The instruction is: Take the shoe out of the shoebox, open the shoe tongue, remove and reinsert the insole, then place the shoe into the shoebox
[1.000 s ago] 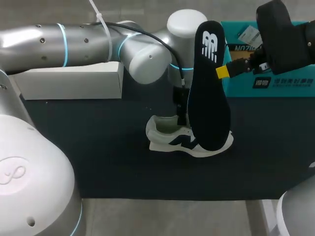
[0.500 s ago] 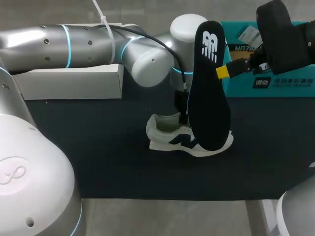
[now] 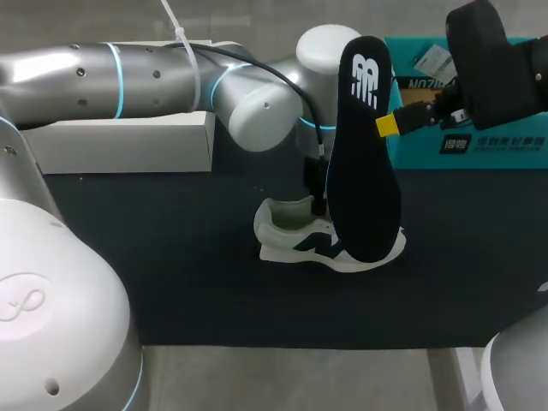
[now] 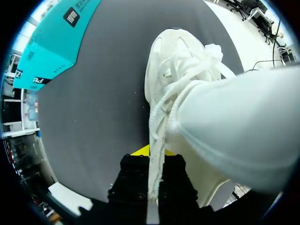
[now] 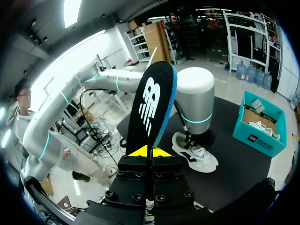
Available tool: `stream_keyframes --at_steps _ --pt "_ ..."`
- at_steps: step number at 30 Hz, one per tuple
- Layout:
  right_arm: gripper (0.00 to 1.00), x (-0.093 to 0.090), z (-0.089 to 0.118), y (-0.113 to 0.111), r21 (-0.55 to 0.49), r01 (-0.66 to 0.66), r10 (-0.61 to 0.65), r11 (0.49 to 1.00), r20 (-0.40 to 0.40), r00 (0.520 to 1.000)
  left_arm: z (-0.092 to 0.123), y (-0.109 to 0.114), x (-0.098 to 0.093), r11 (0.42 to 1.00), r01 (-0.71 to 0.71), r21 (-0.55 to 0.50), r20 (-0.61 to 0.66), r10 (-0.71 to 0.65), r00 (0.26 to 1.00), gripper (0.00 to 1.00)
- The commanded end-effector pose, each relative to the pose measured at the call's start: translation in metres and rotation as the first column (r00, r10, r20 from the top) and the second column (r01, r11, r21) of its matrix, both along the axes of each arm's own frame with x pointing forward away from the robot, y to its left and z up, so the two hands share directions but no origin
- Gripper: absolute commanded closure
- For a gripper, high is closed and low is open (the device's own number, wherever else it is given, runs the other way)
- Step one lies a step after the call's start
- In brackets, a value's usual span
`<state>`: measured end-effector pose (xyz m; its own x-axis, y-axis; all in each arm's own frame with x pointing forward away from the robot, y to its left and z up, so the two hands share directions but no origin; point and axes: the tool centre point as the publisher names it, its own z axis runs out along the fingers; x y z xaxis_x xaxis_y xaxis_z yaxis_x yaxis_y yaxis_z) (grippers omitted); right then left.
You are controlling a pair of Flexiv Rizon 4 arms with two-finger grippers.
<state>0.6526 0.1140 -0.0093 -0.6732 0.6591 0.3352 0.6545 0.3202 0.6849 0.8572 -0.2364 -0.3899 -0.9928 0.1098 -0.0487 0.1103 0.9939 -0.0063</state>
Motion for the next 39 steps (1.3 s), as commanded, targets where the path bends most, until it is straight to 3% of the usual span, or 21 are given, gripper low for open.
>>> stream_keyframes --at_steps 1,4,5,6,8,9,10,11,13,15,18,19,39 --pt "1.00 0.003 0.001 0.003 -0.003 -0.001 0.001 1.000 -0.005 1.000 0.014 0.011 0.004 0.992 0.126 -0.003 -0.003 -0.126 0.992 1.00" --pt "1.00 0.003 0.001 0.003 -0.003 -0.001 0.001 1.000 -0.005 1.000 0.025 0.017 0.011 0.939 0.340 -0.048 -0.005 -0.340 0.940 1.00" --pt "1.00 0.003 0.001 0.003 -0.003 -0.001 0.001 1.000 -0.005 1.000 0.029 0.019 0.013 0.892 0.451 -0.003 -0.027 -0.451 0.892 1.00" --pt "1.00 0.003 0.001 0.003 -0.003 -0.001 0.001 1.000 -0.005 1.000 0.034 0.020 0.014 0.883 0.469 0.001 -0.025 -0.469 0.883 1.00" --pt "1.00 0.003 0.001 0.003 -0.003 -0.001 0.001 1.000 -0.005 1.000 0.041 0.022 0.014 0.808 0.587 0.048 -0.063 -0.584 0.809 1.00" --pt "1.00 0.003 0.001 0.003 -0.003 -0.001 0.001 1.000 -0.005 1.000 0.043 0.023 0.015 0.826 0.560 0.056 -0.049 -0.558 0.828 1.00" --pt "1.00 0.003 0.001 0.003 -0.003 -0.001 0.001 1.000 -0.005 1.000 0.046 0.024 0.016 0.787 0.613 0.076 -0.096 -0.606 0.790 1.00" --pt "1.00 0.003 0.001 0.003 -0.003 -0.001 0.001 1.000 -0.005 1.000 0.048 0.026 0.018 0.783 0.616 0.084 -0.094 -0.609 0.788 1.00" --pt "1.00 0.003 0.001 0.003 -0.003 -0.001 0.001 1.000 -0.005 1.000 0.050 0.029 0.021 0.716 0.689 0.116 -0.133 -0.676 0.725 1.00" --pt "1.00 0.003 0.001 0.003 -0.003 -0.001 0.001 1.000 -0.005 1.000 0.054 0.031 0.023 0.601 0.788 0.137 -0.151 -0.773 0.616 1.00" --pt "1.00 0.003 0.001 0.003 -0.003 -0.001 0.001 1.000 -0.005 1.000 0.058 0.033 0.020 0.246 0.967 0.065 -0.121 -0.960 0.252 1.00" --pt "1.00 0.003 0.001 0.003 -0.003 -0.001 0.001 1.000 -0.005 1.000 0.060 0.037 0.017 0.120 0.988 0.095 -0.073 -0.989 0.127 1.00" --pt "1.00 0.003 0.001 0.003 -0.003 -0.001 0.001 1.000 -0.005 1.000 0.061 0.035 0.020 0.111 0.989 0.094 -0.061 -0.991 0.117 1.00"
